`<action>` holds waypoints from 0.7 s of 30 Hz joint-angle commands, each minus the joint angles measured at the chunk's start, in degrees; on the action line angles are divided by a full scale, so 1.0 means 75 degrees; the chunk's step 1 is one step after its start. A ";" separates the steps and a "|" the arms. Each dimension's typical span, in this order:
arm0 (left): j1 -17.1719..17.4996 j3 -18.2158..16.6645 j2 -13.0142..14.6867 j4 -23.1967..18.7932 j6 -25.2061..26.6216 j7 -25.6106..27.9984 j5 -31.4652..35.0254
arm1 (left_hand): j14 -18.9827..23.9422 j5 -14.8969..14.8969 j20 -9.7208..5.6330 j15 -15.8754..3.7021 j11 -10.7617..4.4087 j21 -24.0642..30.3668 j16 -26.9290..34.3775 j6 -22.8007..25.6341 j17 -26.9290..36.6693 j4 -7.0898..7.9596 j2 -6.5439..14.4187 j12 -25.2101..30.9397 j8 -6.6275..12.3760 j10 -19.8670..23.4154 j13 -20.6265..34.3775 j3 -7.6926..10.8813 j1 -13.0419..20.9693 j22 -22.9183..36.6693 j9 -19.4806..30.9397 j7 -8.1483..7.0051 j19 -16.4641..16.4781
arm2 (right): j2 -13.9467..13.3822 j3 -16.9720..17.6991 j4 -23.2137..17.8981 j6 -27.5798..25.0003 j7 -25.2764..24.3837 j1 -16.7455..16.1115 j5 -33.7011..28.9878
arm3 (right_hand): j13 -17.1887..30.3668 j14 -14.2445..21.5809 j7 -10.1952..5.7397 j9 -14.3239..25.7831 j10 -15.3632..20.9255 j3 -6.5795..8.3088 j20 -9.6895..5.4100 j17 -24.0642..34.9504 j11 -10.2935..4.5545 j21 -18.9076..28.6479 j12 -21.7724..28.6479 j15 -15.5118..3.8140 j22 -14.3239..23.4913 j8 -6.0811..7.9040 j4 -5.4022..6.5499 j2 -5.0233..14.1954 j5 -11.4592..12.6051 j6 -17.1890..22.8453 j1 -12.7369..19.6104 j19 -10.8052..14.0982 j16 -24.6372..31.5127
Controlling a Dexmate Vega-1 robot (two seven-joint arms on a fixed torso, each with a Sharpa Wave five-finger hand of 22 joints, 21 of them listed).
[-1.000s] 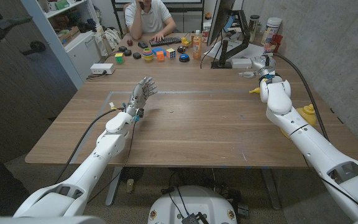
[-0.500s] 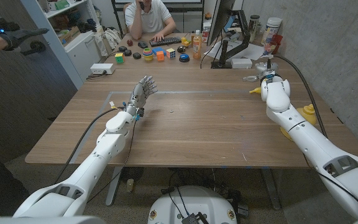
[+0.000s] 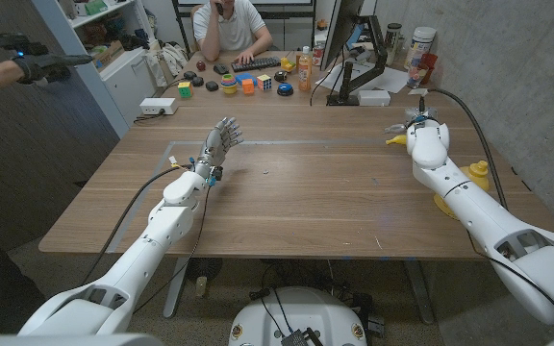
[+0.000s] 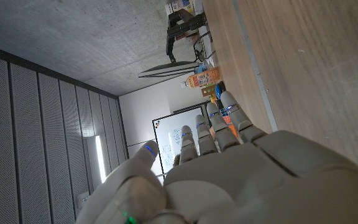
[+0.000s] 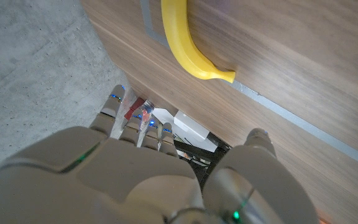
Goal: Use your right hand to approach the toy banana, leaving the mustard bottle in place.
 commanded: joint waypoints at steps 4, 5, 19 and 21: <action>-0.0174 0.0101 -0.0060 0.0164 0.0021 -0.0025 0.0050 | 0.0056 0.0030 0.0004 0.0024 -0.0009 0.0041 0.0038 0.0021 0.0036 0.0003 0.0149 0.0042 0.0041 0.0064 0.0036 0.0055 0.0004 0.0034 0.0020 -0.0059 0.0056 | -0.0057 -0.0217 0.0961 -0.0428 0.0579 0.0448 0.0499 | 0.0037 0.0097 0.0057 0.0028 -0.0026 -0.0037 -0.0017 0.0016 0.0086 0.0026 0.0001 -0.0001 0.0006 0.0049 -0.0033 0.0031 0.0108 -0.0027 0.0207 0.0271 0.0015; -0.0184 0.0106 -0.0064 0.0179 0.0017 -0.0020 0.0058 | 0.0056 0.0030 0.0004 0.0024 -0.0009 0.0041 0.0038 0.0021 0.0036 0.0003 0.0149 0.0042 0.0041 0.0064 0.0036 0.0055 0.0004 0.0034 0.0020 -0.0059 0.0056 | -0.0052 -0.0245 0.1034 -0.0449 0.0608 0.0490 0.0523 | 0.0037 0.0094 0.0060 0.0028 -0.0038 -0.0038 -0.0016 0.0015 0.0086 0.0026 -0.0003 0.0011 0.0005 0.0048 -0.0037 0.0033 0.0111 -0.0032 0.0218 0.0288 0.0013; -0.0348 0.0162 -0.0122 0.0385 0.0067 0.0022 0.0112 | 0.0056 0.0030 0.0004 0.0024 -0.0009 0.0041 0.0038 0.0021 0.0036 0.0003 0.0149 0.0042 0.0041 0.0064 0.0036 0.0055 0.0004 0.0034 0.0020 -0.0059 0.0056 | 0.0070 -0.0467 0.1980 -0.0583 0.0275 0.0944 0.1153 | 0.0030 0.0423 0.0064 0.0025 0.0146 -0.0092 -0.0064 0.0000 0.0026 0.0078 0.0080 -0.0142 -0.0007 0.0056 -0.0145 0.0130 0.0192 -0.0086 0.0527 0.1021 0.0087; -0.0376 0.0172 -0.0133 0.0420 0.0075 0.0020 0.0118 | 0.0056 0.0030 0.0004 0.0024 -0.0009 0.0041 0.0038 0.0021 0.0036 0.0003 0.0149 0.0042 0.0041 0.0064 0.0036 0.0055 0.0004 0.0034 0.0020 -0.0059 0.0056 | 0.0072 -0.0523 0.2059 -0.0587 0.0208 0.0997 0.1211 | 0.0028 0.0485 0.0066 0.0026 0.0249 -0.0114 -0.0070 -0.0004 0.0019 0.0104 0.0114 -0.0165 -0.0012 0.0080 -0.0158 0.0160 0.0211 -0.0028 0.0586 0.1260 0.0086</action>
